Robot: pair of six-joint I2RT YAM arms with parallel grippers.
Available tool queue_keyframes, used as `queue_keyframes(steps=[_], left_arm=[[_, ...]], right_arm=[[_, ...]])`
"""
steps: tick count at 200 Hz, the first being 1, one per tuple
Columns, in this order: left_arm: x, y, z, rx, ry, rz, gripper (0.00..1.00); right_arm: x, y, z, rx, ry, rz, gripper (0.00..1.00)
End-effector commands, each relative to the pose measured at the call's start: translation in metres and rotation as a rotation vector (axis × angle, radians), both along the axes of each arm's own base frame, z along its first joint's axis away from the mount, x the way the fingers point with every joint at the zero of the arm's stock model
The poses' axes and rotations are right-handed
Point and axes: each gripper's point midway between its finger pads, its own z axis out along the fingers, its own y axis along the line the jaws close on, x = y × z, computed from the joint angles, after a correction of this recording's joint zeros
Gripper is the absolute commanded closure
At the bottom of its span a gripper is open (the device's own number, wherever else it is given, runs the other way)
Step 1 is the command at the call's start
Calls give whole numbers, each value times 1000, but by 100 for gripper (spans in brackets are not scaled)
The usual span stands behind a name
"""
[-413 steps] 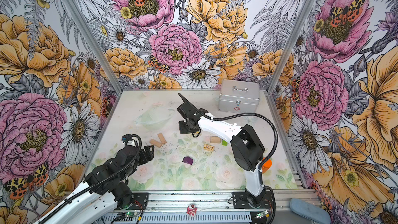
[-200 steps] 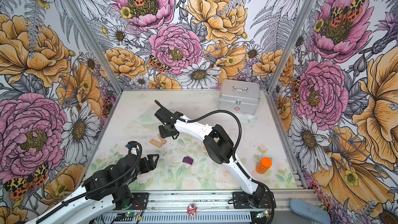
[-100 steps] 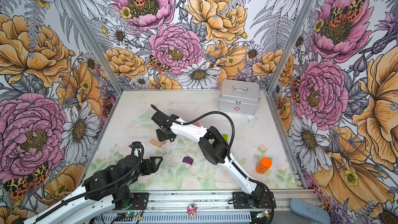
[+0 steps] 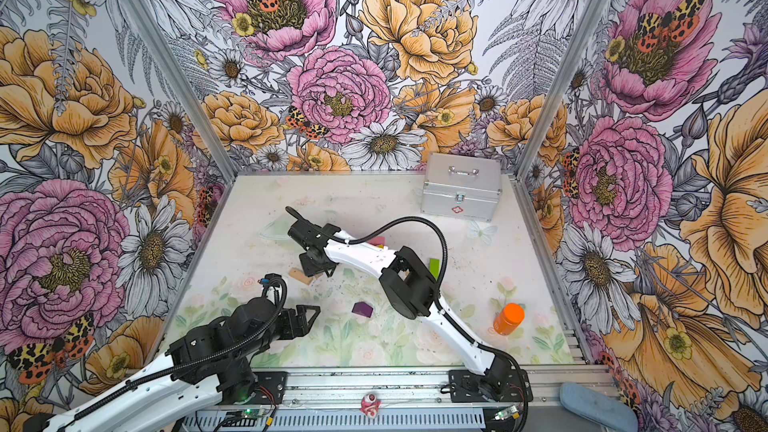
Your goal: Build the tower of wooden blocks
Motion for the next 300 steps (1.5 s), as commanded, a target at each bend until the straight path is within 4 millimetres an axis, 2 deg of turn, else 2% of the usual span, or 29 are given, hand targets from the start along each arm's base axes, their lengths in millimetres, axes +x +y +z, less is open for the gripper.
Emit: queue_keyframes(steps=[1,52,84,128,161,186,214,232,255,264,273,281,300], left_arm=[[0,-5,2,-13,-17,-27,11],[1,-4,3,-10,-21,-21,11],[1,-5,5,-14,-24,-21,11],[5,-2,10,-9,-46,1,11],[6,-1,11,-4,-51,7,11],[7,-1,11,0,-51,10,11],[7,-1,11,1,-50,13,11],[8,-1,13,2,-54,11,11],[9,-1,15,10,-60,13,11],[10,-1,16,15,-63,13,11],[10,0,16,17,-63,15,11],[11,-1,16,18,-64,17,11],[12,0,17,21,-66,23,11]], right_arm=[[2,-2,-10,-48,-26,11,57],[6,-13,-12,-97,-47,-14,71],[7,-13,-8,-91,-52,-22,78],[13,-13,12,-59,-70,-40,80],[17,-13,20,-37,-69,-39,77],[20,-15,16,-39,-61,-47,58],[22,-16,25,-33,-75,-41,56],[21,-19,43,-22,-100,-34,50],[23,-34,84,-9,-168,-50,51],[23,-41,101,-4,-198,-56,55],[22,-51,115,-7,-222,-66,65],[21,-60,126,-10,-241,-75,70],[18,-87,135,-41,-258,-109,81]])
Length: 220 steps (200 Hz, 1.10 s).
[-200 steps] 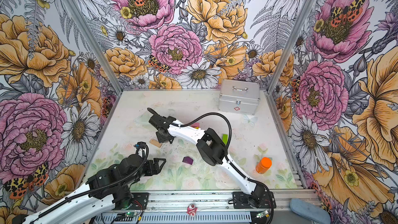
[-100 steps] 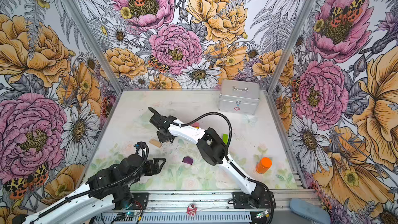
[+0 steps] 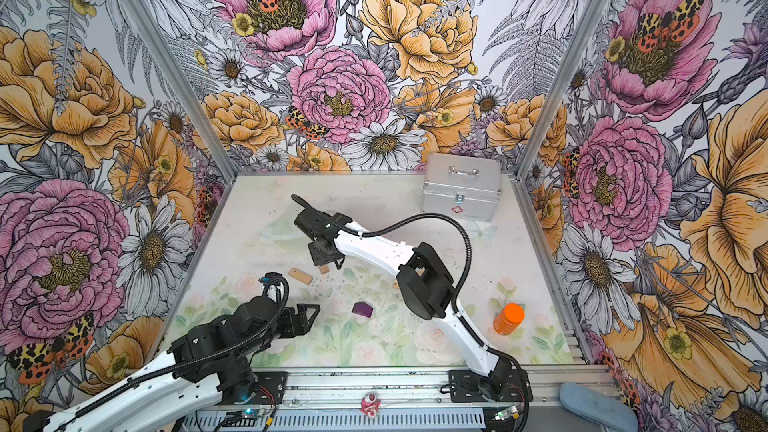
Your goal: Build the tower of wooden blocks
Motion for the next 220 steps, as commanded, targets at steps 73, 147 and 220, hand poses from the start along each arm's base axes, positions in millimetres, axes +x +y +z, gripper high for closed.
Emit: queue_keyframes(steps=[73,147,220], left_arm=[[11,-1,21,5,-66,18,11],[17,-2,27,33,-76,31,11],[23,-2,30,59,-75,38,11]], right_arm=[[-17,-106,-14,-77,-1,-174,91],[-12,-110,-41,-77,53,-181,93],[-6,-104,-56,-65,82,-170,93]])
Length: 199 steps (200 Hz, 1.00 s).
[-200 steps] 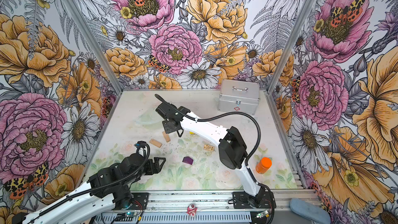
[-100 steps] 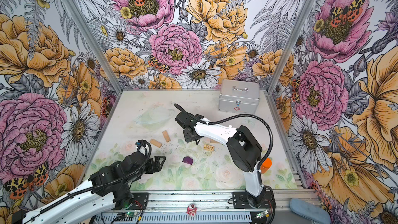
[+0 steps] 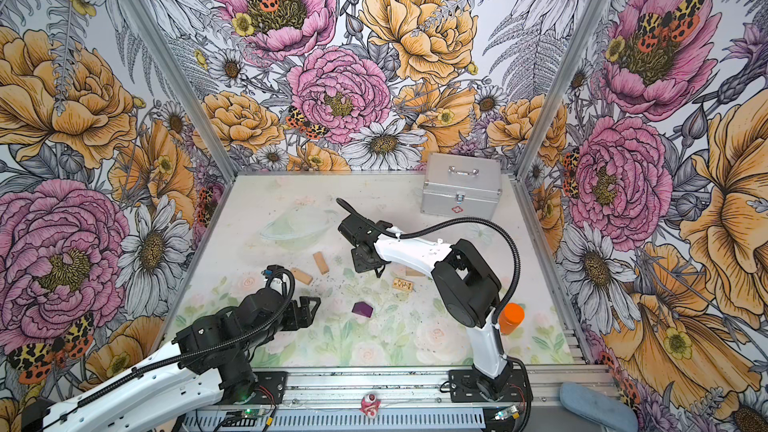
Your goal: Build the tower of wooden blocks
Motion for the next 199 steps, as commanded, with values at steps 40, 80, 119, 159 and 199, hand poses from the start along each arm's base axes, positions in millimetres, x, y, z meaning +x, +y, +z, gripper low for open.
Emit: queue_keyframes(steps=[40,80,119,159,199], left_arm=[[11,0,17,-6,-49,17,11],[13,1,17,-2,-44,24,11],[14,1,17,4,-42,30,11],[16,1,18,7,-39,32,11],[17,1,17,10,-37,36,11]], right_arm=[[11,14,-9,33,5,18,93],[22,7,-13,37,12,-4,94],[28,5,-16,42,18,-7,94],[32,8,-17,54,23,-4,94],[33,9,-17,61,25,-5,94]])
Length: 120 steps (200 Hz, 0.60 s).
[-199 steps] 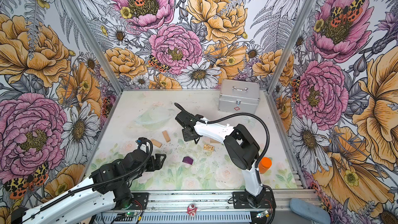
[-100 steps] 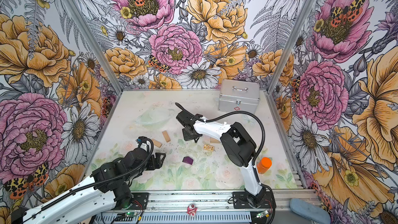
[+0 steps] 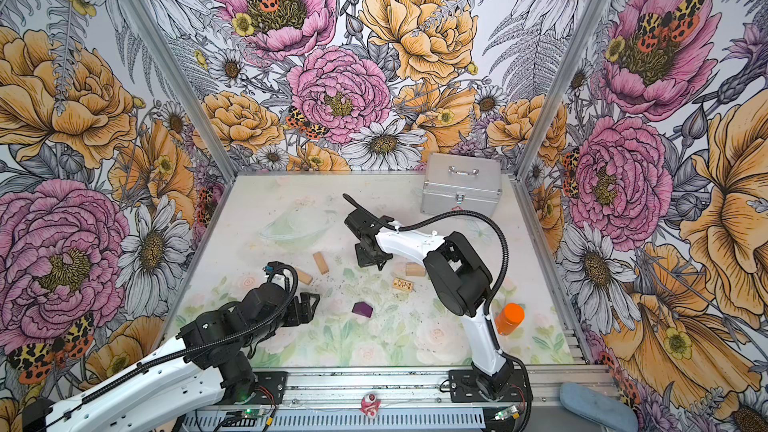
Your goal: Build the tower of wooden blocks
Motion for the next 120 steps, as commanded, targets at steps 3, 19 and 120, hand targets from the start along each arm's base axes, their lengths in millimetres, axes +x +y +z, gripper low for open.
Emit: queue_keyframes(steps=[3,19,120], left_arm=[[8,-4,19,-26,-49,5,11],[8,-3,19,-28,-49,7,11],[8,-2,17,-31,-47,12,12]], right_arm=[[10,10,8,36,-24,9,94],[11,12,9,48,-25,9,94],[18,17,9,54,-38,9,94]])
